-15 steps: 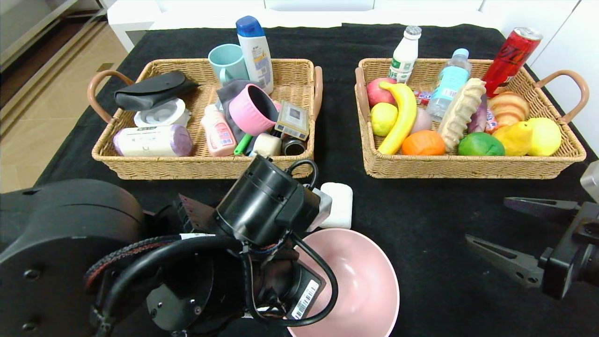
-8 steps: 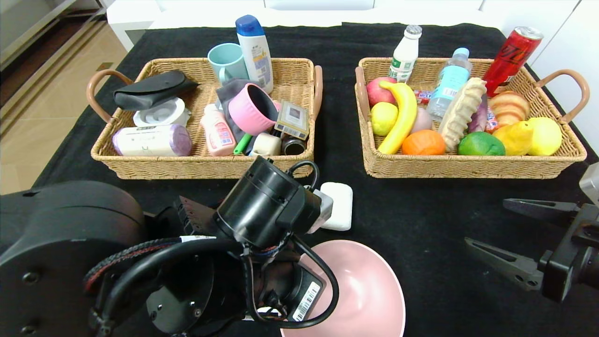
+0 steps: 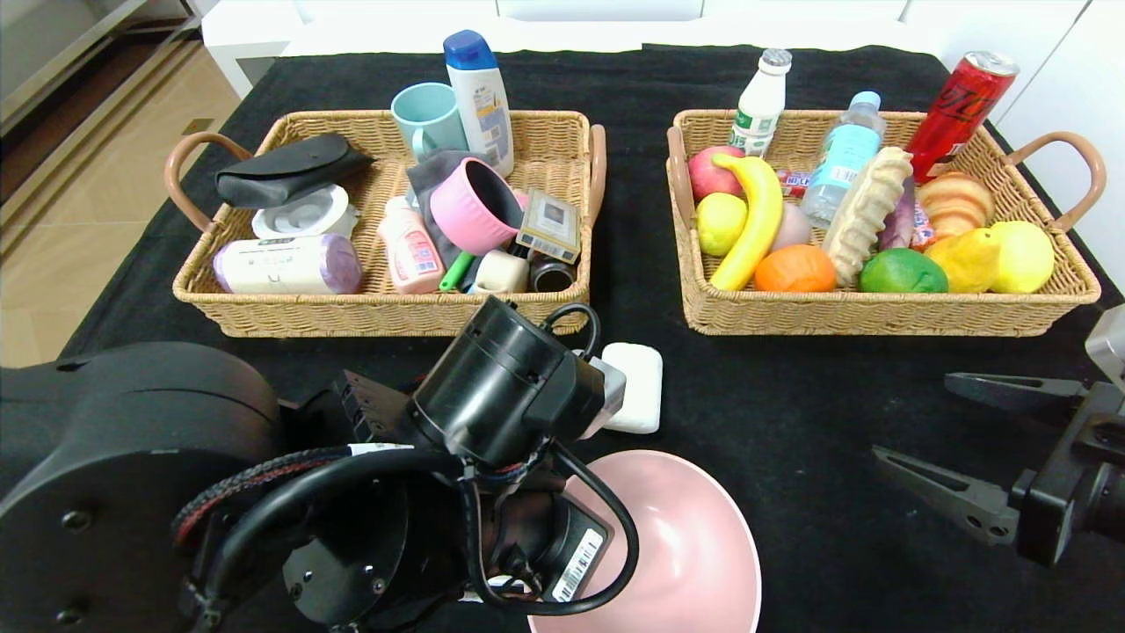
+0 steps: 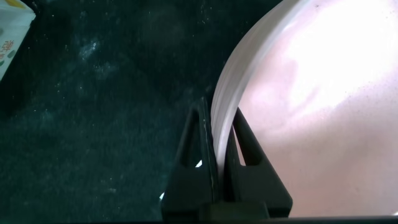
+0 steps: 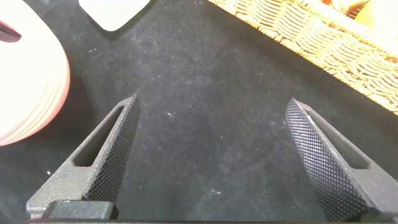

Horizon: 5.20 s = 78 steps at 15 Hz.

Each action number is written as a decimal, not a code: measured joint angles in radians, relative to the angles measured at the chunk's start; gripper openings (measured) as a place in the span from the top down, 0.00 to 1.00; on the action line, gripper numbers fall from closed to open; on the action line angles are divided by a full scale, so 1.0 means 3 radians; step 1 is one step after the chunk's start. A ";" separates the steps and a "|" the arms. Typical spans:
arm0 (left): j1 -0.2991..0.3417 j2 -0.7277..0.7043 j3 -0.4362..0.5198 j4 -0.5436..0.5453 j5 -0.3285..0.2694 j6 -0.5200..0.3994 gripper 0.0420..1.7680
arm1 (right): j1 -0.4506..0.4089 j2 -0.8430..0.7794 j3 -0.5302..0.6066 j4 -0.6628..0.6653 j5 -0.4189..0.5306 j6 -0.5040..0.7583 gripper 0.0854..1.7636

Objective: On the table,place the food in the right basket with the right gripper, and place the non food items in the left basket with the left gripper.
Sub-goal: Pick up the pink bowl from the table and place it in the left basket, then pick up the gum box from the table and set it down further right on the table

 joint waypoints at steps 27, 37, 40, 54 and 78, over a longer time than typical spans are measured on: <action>0.0892 -0.0760 -0.0185 -0.0271 0.0077 -0.0398 0.92 | 0.0021 0.0003 0.0052 0.0000 -0.0006 -0.0075 0.03; 0.1748 -0.0978 -0.0533 -0.0272 0.0082 -0.0230 0.92 | 0.0048 -0.0023 0.0063 -0.0001 -0.0006 -0.0077 0.03; 0.1973 -0.0903 -0.0664 -0.0277 0.0077 -0.0197 0.92 | 0.0047 -0.0043 0.0062 -0.0001 -0.0005 -0.0071 0.03; 0.2736 -0.0169 -0.1434 -0.0656 0.0117 0.0082 0.92 | 0.0045 -0.0058 0.0066 0.0003 -0.0004 -0.0070 0.03; 0.2765 0.0374 -0.1808 -0.0926 0.0471 0.0323 0.25 | 0.0050 -0.0066 0.0085 0.0001 0.0000 -0.0077 0.03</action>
